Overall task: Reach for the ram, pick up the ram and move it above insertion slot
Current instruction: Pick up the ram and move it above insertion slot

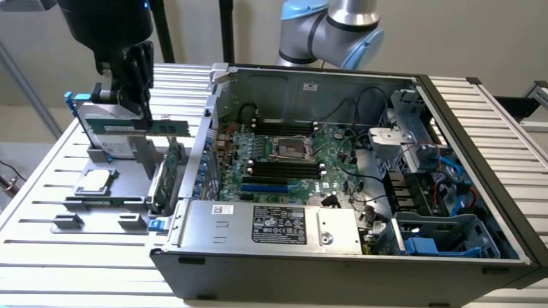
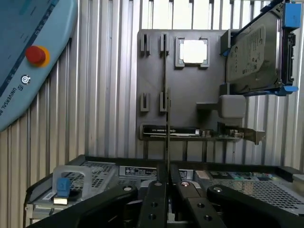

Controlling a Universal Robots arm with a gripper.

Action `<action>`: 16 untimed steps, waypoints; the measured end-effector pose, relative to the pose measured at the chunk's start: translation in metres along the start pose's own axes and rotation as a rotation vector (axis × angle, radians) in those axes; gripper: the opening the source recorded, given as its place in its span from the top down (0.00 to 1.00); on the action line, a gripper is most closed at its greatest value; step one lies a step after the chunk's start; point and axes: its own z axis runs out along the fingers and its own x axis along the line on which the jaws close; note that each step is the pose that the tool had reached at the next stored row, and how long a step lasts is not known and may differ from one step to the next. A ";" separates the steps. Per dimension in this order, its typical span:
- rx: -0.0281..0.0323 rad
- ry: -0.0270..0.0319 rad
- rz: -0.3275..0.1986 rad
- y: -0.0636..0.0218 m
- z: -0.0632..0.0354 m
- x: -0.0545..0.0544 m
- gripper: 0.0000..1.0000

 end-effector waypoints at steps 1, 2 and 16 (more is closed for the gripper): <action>0.0001 -0.0003 0.000 -0.0038 -0.0002 0.000 0.87; 0.0000 -0.0005 0.000 -0.0076 -0.0005 -0.001 0.87; 0.0002 -0.0073 0.000 -0.0654 -0.0029 -0.006 0.87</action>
